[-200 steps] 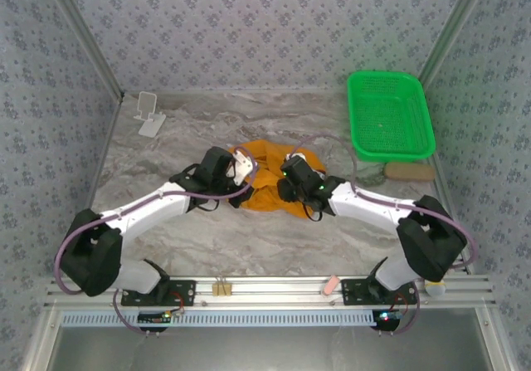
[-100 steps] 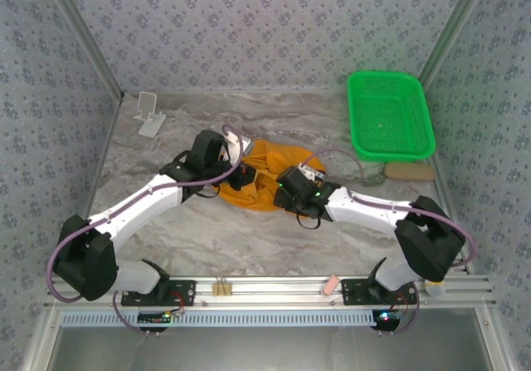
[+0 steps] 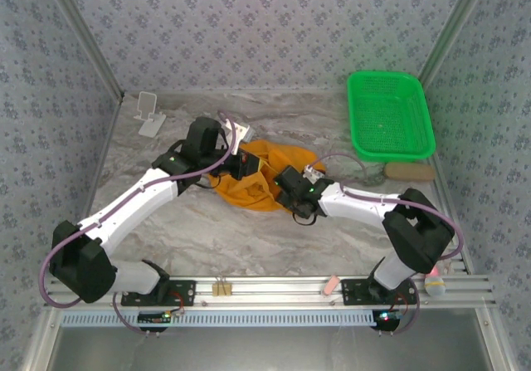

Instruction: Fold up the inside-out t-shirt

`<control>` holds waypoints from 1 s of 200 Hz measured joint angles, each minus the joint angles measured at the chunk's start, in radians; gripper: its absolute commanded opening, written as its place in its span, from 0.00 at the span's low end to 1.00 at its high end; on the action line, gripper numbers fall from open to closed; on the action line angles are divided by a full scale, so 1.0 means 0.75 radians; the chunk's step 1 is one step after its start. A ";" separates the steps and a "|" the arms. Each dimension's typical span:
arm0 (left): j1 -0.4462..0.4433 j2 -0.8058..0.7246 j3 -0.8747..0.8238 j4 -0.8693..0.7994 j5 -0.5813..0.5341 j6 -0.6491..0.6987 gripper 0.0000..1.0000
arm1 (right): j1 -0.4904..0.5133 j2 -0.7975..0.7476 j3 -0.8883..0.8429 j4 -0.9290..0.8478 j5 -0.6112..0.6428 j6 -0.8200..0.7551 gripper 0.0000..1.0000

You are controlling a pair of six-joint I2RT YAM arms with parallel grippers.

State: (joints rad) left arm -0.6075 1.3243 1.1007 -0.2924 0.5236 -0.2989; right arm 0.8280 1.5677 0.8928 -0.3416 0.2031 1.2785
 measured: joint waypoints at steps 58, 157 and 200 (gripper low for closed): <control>0.024 -0.001 0.008 -0.007 -0.013 -0.003 0.00 | 0.015 0.011 0.015 -0.054 -0.010 0.087 0.00; 0.144 0.082 0.185 -0.039 -0.183 -0.060 0.00 | -0.073 -0.372 0.330 -0.247 0.309 -0.465 0.00; 0.167 0.084 0.401 -0.019 -0.278 -0.033 0.00 | -0.096 -0.490 0.571 -0.110 0.333 -0.971 0.00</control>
State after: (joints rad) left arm -0.4824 1.3872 1.4014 -0.3065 0.3153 -0.3233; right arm 0.7559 1.1999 1.3212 -0.4240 0.4526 0.5503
